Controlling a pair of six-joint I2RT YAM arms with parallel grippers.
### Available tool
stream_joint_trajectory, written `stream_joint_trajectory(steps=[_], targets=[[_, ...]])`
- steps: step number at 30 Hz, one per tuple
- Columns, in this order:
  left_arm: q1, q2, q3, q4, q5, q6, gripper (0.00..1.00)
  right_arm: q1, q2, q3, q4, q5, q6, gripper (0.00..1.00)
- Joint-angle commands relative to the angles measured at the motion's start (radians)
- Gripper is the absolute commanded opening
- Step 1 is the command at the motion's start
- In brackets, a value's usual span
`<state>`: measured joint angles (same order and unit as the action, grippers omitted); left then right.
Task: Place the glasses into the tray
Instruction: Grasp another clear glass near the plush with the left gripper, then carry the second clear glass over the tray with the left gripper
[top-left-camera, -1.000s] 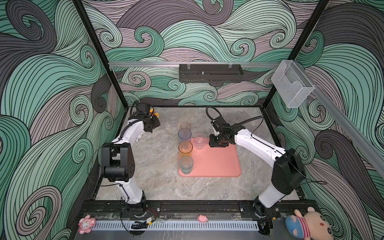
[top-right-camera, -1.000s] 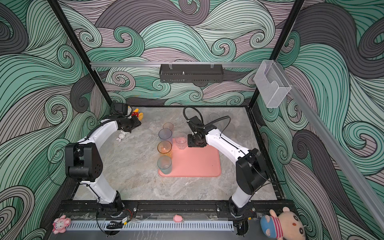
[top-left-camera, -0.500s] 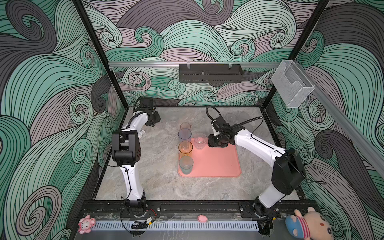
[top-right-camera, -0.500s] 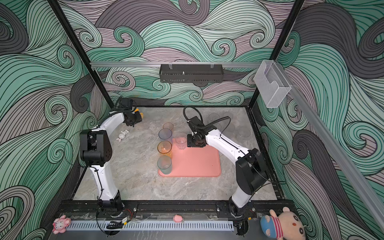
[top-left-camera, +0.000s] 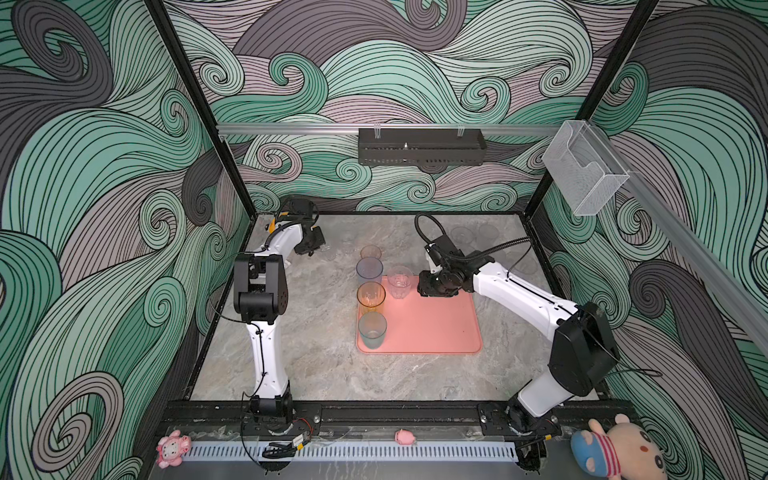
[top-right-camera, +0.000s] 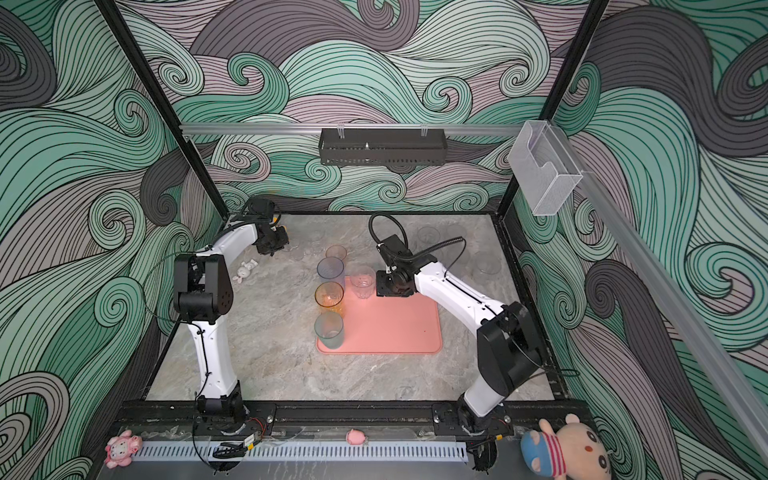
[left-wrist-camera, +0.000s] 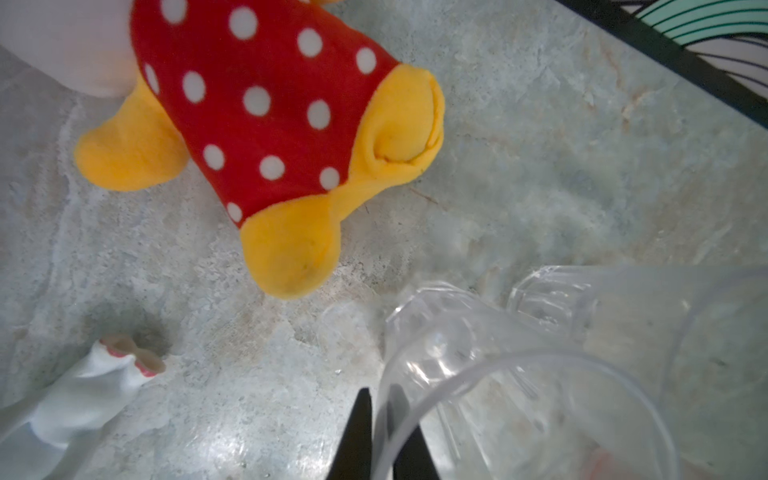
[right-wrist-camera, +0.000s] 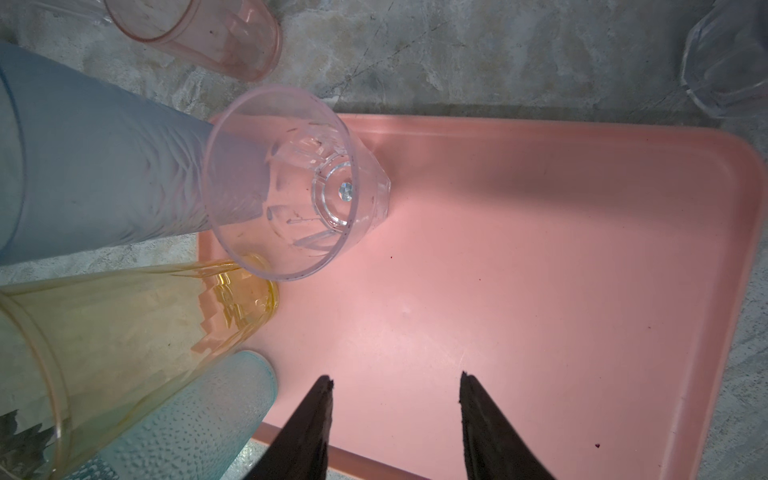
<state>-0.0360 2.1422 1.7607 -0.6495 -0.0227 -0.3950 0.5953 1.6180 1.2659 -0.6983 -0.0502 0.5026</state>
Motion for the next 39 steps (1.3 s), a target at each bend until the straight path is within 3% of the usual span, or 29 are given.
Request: stream_joint_trajectory(steps=[1, 7, 11, 16, 24, 33, 39], targets=[[-0.007, -0.056, -0.032, -0.041, -0.024, 0.014, 0.03, -0.002, -0.022, -0.011, 0.007, 0.007, 0.011, 0.50], [-0.007, -0.147, -0.084, -0.101, -0.017, 0.015, 0.00, -0.002, -0.030, 0.003, 0.004, -0.002, 0.020, 0.50], [-0.051, -0.289, -0.181, -0.083, 0.007, 0.015, 0.00, 0.001, -0.045, 0.012, 0.006, -0.006, 0.028, 0.50], [-0.103, -0.444, -0.208, -0.096, -0.042, 0.031, 0.00, 0.003, -0.048, 0.045, -0.008, 0.003, 0.030, 0.50], [-0.328, -0.616, -0.188, 0.059, -0.162, 0.102, 0.00, -0.022, -0.071, 0.084, -0.035, 0.025, 0.019, 0.50], [-0.626, -0.523, -0.053, 0.050, -0.140, 0.100, 0.00, -0.127, -0.170, 0.043, -0.070, 0.062, 0.005, 0.50], [-0.713, -0.462, -0.029, 0.045, -0.100, 0.095, 0.00, -0.250, -0.244, -0.041, -0.095, 0.018, 0.005, 0.50]])
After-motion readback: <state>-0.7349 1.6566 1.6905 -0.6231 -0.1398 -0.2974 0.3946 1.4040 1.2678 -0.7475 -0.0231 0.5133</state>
